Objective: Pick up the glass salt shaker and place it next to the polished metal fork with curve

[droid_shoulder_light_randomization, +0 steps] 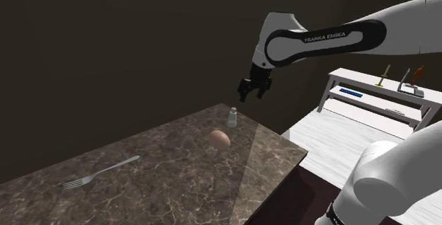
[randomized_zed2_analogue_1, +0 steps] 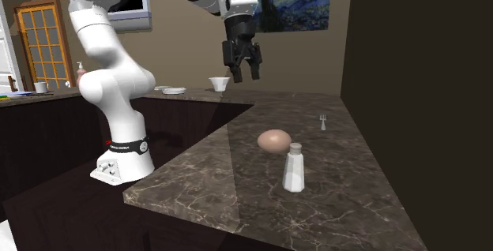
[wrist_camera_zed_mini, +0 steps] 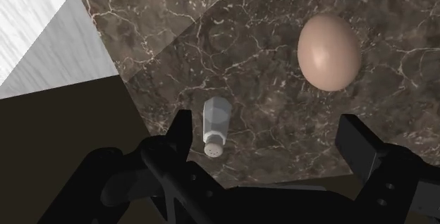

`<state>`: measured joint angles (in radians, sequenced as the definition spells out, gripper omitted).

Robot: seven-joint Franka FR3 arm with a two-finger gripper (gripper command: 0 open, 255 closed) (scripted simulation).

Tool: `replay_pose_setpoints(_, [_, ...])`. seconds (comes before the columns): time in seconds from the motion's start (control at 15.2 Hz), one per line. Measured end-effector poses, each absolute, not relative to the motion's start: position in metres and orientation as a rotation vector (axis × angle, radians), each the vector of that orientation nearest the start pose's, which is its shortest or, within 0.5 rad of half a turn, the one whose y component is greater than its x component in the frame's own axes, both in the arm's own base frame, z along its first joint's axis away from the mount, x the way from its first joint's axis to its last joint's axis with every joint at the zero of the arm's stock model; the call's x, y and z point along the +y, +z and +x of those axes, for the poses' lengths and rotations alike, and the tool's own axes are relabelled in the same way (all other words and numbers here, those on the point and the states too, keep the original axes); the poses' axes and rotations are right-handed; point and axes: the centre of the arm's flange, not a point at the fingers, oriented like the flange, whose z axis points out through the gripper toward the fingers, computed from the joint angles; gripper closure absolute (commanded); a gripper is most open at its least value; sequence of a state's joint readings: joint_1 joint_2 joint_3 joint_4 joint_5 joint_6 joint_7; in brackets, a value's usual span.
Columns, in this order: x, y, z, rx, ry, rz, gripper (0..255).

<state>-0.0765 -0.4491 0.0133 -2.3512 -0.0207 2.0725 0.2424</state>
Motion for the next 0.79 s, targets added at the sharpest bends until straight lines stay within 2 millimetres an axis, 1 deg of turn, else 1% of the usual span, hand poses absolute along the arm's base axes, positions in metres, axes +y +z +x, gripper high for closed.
replay_pose_setpoints(0.13, [-0.036, 0.495, 0.447, 0.503, -0.277, -3.107, 0])
replay_pose_setpoints(0.4, [-0.051, 0.460, 0.477, 0.578, -0.292, -3.110, 0])
replay_pose_setpoints(0.59, [-0.062, 0.429, 0.501, 0.633, -0.302, -3.112, 0])
replay_pose_setpoints(0.73, [-0.071, 0.415, 0.519, 0.672, -0.310, -3.112, 0])
replay_pose_setpoints(0.79, [-0.075, 0.406, 0.528, 0.690, -0.313, -3.112, 0])
